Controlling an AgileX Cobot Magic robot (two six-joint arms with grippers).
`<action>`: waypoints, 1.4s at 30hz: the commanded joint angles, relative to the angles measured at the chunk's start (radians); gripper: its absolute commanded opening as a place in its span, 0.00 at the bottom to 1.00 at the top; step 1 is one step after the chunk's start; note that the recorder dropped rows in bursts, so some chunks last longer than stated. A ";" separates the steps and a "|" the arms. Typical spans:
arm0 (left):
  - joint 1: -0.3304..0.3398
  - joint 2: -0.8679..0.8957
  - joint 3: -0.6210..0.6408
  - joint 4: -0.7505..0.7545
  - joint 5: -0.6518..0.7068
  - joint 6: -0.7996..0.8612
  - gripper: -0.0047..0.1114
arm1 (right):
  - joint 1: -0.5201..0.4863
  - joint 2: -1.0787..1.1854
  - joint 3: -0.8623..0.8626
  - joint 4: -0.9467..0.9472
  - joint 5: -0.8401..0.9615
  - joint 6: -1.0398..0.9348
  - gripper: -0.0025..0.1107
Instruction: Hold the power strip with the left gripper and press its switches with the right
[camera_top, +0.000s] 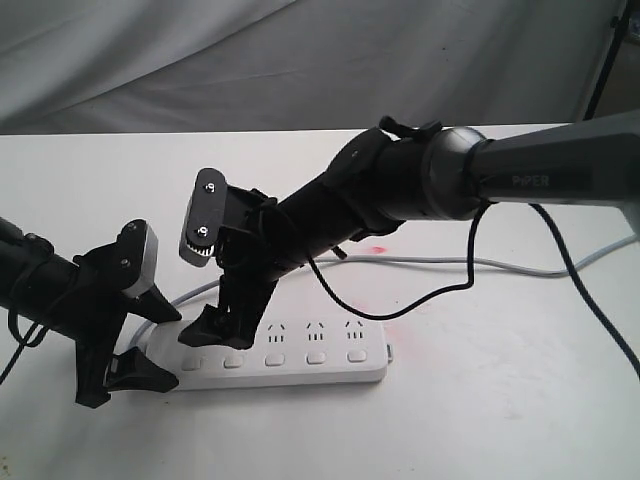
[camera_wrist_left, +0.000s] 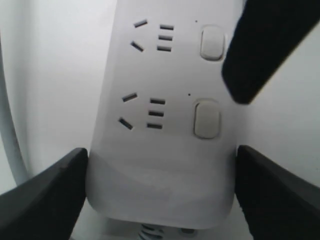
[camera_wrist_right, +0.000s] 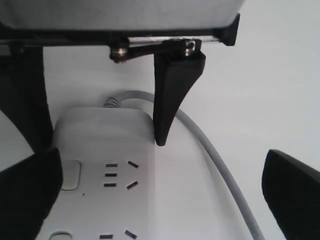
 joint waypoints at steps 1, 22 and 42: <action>-0.004 0.002 -0.002 -0.015 0.002 0.000 0.45 | 0.011 0.016 -0.006 0.041 -0.054 -0.023 0.95; -0.004 0.002 -0.002 -0.015 0.002 0.000 0.45 | 0.032 0.070 -0.006 0.091 -0.083 -0.083 0.95; -0.004 0.002 -0.002 -0.015 0.002 0.000 0.45 | 0.032 0.083 -0.006 0.005 -0.083 -0.070 0.95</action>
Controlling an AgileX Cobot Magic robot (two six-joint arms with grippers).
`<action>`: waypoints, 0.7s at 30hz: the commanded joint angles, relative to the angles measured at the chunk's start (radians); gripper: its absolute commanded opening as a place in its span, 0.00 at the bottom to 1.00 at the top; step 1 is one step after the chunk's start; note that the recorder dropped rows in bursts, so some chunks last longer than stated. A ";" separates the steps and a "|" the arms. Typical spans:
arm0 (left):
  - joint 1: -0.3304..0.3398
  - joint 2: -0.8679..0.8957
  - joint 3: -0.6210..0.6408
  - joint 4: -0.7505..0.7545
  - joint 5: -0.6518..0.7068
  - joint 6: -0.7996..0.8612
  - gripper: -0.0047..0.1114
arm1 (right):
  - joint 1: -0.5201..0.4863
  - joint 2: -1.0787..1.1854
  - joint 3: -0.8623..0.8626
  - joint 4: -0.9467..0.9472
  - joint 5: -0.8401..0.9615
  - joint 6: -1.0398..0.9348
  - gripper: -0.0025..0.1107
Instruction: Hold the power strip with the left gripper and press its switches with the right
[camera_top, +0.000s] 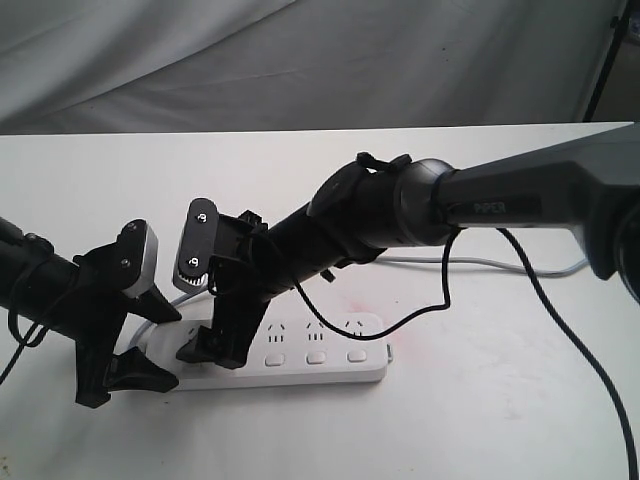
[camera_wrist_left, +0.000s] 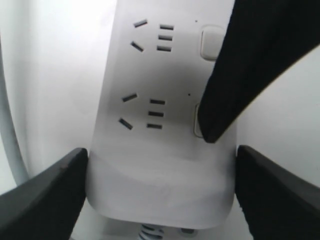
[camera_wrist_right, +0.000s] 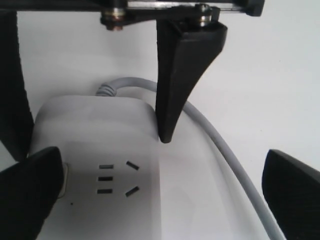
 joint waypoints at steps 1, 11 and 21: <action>-0.004 0.002 -0.002 -0.015 0.002 0.000 0.45 | 0.002 0.013 -0.006 -0.063 -0.004 0.012 0.95; -0.004 0.002 -0.002 -0.015 0.002 0.000 0.45 | 0.002 0.013 -0.006 -0.067 -0.004 0.015 0.95; -0.004 0.002 -0.002 -0.015 0.002 0.000 0.45 | 0.030 0.035 -0.006 -0.097 -0.080 0.023 0.95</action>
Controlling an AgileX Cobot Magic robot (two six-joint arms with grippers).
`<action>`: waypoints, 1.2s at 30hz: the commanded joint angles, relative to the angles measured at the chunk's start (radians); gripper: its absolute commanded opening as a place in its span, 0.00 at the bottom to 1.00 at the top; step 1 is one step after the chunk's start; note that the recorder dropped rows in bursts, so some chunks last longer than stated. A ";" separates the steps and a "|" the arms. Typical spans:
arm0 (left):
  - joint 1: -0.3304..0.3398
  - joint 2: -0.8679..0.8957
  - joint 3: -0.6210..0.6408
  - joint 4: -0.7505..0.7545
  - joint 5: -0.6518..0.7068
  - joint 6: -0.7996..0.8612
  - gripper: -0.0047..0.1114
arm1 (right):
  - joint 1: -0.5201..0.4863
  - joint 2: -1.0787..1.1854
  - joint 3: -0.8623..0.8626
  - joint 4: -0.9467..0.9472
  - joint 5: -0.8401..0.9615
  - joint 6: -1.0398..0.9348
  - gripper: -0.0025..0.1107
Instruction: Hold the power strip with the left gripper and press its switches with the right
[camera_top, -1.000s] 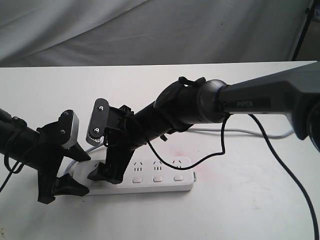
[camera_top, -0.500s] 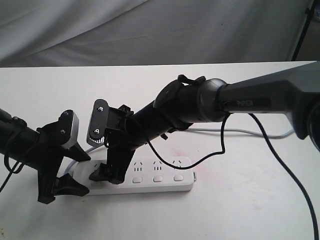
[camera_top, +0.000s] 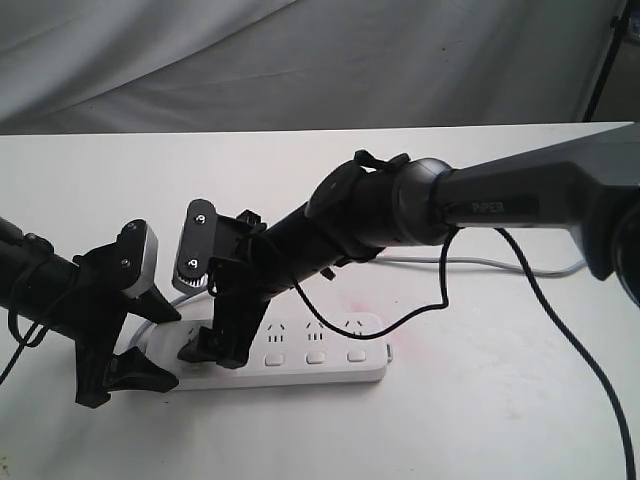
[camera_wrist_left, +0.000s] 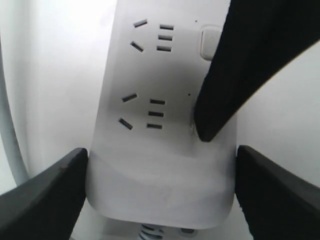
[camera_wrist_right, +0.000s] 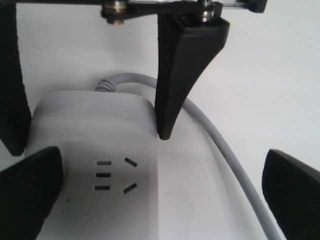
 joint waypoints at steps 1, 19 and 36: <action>-0.004 0.002 -0.002 -0.015 0.002 0.000 0.45 | 0.028 0.032 0.004 -0.076 -0.073 0.016 0.95; -0.004 0.002 -0.002 -0.015 0.002 0.000 0.45 | 0.032 0.030 0.004 -0.241 -0.069 0.115 0.95; -0.004 0.002 -0.002 -0.015 0.002 0.000 0.45 | 0.032 0.030 0.004 -0.358 -0.053 0.167 0.95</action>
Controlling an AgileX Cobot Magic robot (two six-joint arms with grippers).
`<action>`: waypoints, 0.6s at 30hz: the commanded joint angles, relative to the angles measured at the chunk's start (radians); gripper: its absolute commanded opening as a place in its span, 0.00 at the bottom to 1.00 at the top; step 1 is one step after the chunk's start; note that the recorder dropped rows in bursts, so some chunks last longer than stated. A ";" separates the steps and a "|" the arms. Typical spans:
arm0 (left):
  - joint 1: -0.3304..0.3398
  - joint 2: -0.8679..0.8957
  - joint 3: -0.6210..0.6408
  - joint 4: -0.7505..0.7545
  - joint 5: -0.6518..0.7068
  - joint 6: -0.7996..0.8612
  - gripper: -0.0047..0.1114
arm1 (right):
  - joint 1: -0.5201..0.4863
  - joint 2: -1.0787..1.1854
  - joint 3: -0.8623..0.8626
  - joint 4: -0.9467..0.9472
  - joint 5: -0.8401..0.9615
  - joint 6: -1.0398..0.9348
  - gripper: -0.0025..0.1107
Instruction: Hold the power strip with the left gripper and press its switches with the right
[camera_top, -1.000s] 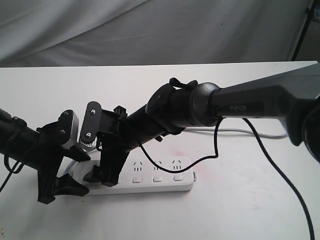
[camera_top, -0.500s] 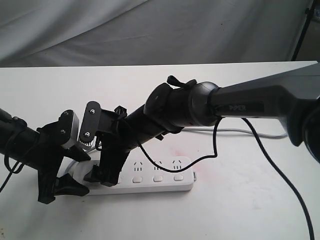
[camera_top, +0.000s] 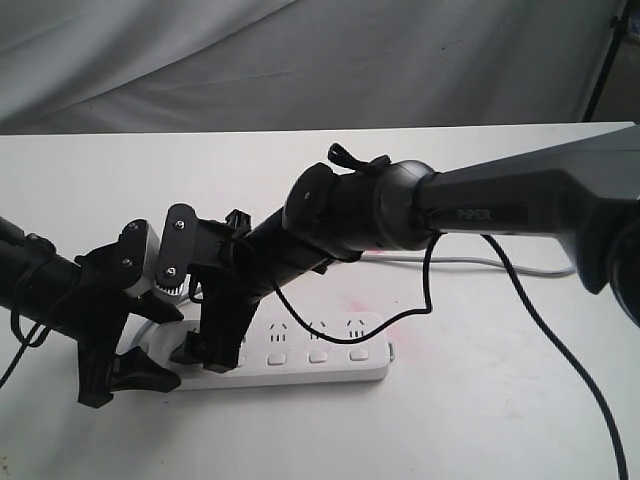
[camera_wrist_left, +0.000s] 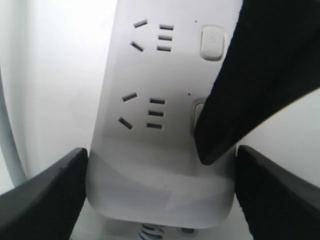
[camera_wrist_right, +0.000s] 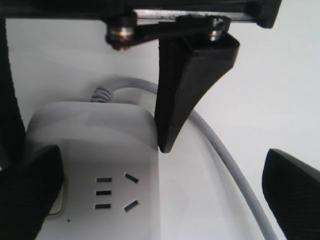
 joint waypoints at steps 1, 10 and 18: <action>-0.004 -0.002 -0.002 -0.004 0.002 0.000 0.45 | -0.008 0.029 0.024 -0.141 0.006 -0.044 0.95; -0.004 -0.002 -0.002 -0.004 0.002 0.000 0.45 | -0.023 0.023 0.024 -0.152 0.034 -0.041 0.95; -0.004 -0.002 -0.002 -0.004 0.002 0.000 0.45 | -0.025 0.023 0.024 -0.197 0.042 -0.014 0.95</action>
